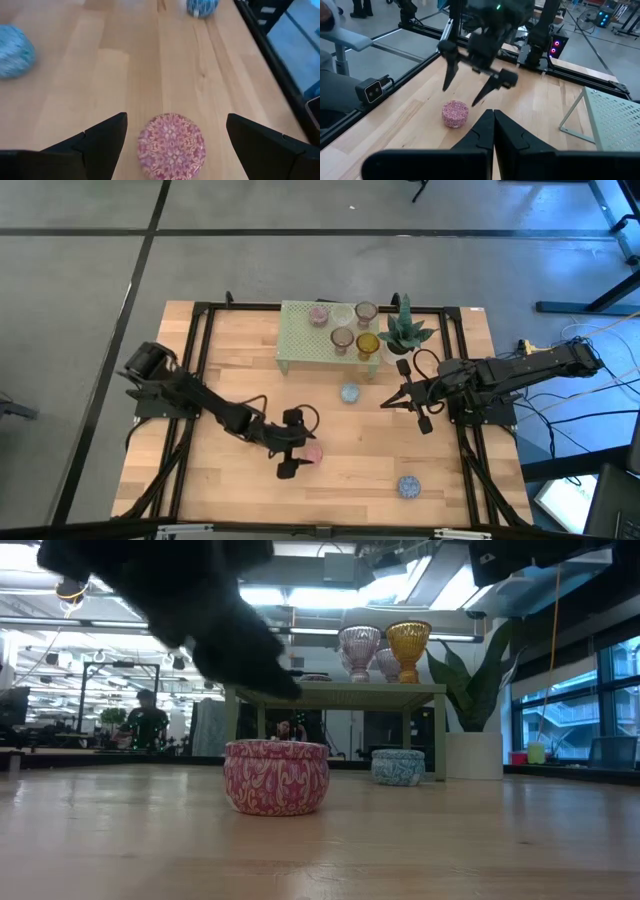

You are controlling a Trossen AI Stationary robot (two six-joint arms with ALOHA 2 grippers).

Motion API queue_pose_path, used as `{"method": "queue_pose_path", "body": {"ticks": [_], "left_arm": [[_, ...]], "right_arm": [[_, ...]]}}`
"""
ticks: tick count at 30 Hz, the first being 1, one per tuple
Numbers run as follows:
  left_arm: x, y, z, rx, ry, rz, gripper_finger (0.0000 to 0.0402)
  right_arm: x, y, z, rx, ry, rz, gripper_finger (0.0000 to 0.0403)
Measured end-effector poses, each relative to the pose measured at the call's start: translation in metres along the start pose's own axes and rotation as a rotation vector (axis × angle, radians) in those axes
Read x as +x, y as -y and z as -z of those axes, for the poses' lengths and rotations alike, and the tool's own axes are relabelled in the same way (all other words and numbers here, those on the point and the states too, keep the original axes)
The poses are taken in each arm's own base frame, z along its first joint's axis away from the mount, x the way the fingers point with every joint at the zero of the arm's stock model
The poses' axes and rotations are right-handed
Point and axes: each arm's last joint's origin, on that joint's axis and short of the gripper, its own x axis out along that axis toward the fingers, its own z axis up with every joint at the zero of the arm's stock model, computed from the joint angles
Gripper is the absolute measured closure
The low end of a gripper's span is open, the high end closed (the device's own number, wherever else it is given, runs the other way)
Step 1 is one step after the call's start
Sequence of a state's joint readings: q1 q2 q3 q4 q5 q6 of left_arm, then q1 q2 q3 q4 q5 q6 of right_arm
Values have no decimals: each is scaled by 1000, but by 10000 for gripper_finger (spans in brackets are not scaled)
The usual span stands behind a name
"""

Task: Pick & Place candle stick holders
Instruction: Put the red scented candle on the shelf

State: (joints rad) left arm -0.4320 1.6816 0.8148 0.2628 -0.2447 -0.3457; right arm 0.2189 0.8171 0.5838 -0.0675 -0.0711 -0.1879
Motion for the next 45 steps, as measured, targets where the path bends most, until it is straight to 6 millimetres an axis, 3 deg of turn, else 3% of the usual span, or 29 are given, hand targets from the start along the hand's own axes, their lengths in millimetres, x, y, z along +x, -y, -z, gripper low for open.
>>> {"method": "queue_pose_path", "body": {"ticks": [5,12,25,45], "left_arm": [[22,-2,20,40,-47,-18,64],[32,-3,30,25,-63,-24,64],[32,-2,30,-45,-68,-13,64],[33,-3,30,-20,-69,-32,64]], "right_arm": [[0,0,0,2,0,0,395],[0,0,0,4,-4,-1,395],[0,0,0,5,-5,-1,395],[0,0,1,5,-5,-1,395]]}}
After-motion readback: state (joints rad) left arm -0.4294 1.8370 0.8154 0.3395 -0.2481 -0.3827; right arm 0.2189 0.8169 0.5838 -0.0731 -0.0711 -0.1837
